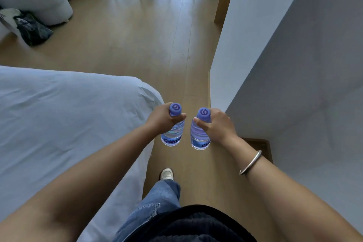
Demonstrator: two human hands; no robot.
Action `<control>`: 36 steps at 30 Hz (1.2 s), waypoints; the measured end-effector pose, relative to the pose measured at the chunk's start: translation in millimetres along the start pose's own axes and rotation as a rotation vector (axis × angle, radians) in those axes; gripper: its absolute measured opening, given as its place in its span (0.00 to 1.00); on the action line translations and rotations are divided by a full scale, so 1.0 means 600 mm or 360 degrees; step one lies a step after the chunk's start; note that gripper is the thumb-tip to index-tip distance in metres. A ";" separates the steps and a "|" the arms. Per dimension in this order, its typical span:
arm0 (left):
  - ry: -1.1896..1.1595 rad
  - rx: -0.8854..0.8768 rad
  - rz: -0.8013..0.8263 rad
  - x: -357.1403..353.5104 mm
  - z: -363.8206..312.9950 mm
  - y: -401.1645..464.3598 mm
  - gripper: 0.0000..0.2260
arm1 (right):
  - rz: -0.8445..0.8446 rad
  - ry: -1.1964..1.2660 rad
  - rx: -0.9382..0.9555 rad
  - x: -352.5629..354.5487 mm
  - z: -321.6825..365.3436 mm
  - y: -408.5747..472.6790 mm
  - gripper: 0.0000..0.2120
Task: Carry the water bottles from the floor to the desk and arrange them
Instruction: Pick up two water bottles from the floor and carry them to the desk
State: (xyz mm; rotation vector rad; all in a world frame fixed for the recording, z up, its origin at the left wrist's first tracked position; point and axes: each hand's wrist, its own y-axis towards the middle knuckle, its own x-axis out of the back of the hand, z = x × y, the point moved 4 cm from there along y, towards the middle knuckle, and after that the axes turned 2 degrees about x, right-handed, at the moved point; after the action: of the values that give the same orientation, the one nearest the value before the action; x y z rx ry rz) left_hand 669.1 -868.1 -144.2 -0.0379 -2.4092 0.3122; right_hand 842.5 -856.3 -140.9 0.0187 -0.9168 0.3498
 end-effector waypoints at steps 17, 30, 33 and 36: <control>0.0046 0.0036 0.0012 0.189 0.036 0.385 0.11 | -0.0176 0.0044 -0.0094 0.026 0.060 0.413 0.16; -0.0014 0.0107 -0.0005 0.268 -0.002 0.791 0.14 | -0.0119 0.0033 -0.0025 0.107 0.045 0.821 0.15; -0.0027 0.0106 -0.0037 0.292 -0.025 0.873 0.13 | -0.0172 0.0046 -0.0026 0.134 0.039 0.902 0.15; -0.0110 0.0106 -0.0060 0.315 -0.042 0.951 0.12 | -0.0201 0.0080 -0.0054 0.155 0.031 0.976 0.16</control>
State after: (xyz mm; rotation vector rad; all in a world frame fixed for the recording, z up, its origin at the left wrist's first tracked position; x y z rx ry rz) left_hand 509.8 -288.2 -137.6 0.0496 -2.4631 0.3821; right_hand 701.7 -280.2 -134.3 0.0361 -0.8670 0.2163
